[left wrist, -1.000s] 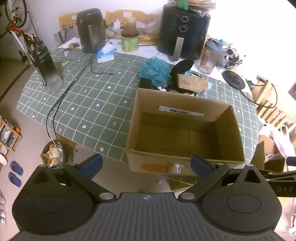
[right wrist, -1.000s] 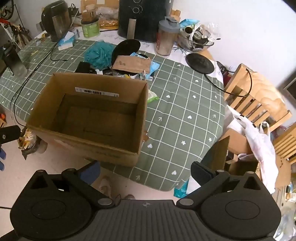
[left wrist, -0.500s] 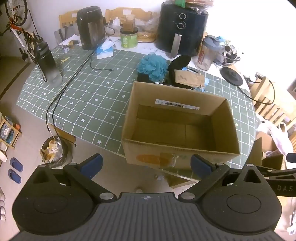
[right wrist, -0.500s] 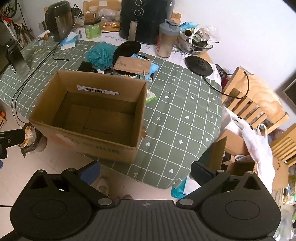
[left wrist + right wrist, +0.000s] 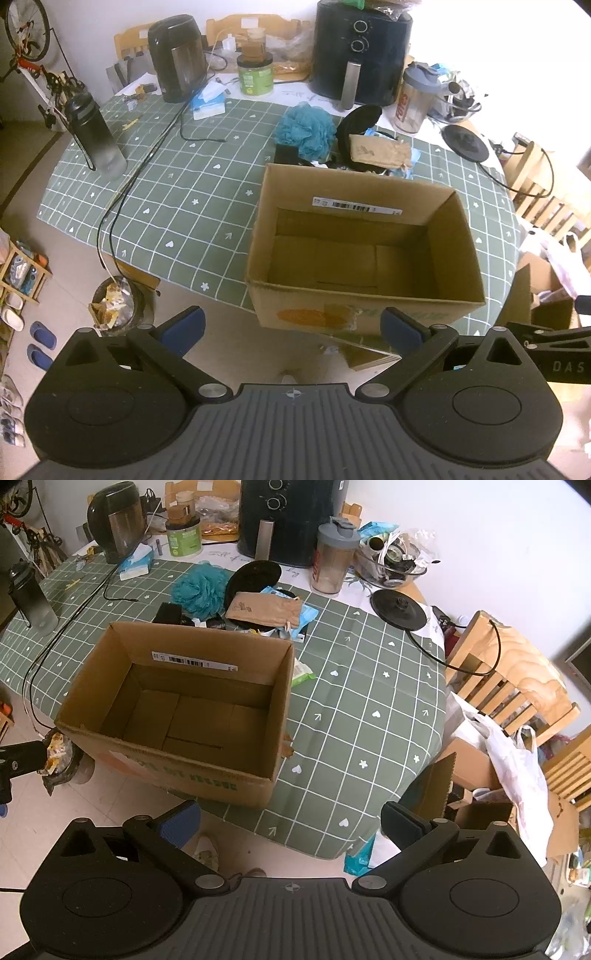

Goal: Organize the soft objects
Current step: 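Move both tools from above the cardboard box toward the items on the table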

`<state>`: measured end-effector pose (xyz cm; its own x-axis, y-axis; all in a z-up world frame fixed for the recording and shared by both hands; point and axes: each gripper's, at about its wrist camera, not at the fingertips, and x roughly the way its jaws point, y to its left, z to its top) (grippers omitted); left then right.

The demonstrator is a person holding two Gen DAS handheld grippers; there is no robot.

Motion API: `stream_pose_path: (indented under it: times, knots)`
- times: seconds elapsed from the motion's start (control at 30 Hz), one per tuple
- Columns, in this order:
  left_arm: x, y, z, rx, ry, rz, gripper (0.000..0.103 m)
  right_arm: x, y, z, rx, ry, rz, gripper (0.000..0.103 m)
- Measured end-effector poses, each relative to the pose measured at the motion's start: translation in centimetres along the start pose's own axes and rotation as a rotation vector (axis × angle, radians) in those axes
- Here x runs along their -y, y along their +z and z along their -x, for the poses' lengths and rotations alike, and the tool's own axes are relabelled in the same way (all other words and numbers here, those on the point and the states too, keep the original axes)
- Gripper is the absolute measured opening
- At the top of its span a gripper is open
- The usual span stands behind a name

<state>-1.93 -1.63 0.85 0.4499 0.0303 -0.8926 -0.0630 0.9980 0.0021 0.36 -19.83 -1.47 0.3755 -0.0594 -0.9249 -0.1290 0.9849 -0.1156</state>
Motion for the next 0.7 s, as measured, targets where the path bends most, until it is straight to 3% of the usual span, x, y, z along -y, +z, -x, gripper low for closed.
stream_pose_path:
  times: [0.7]
  knots:
    - [-1.0, 3.4, -3.5, -0.038, -0.011, -0.081, 0.103, -0.8, 3.6, -3.7, -0.067, 0.0, -0.048, 0.103]
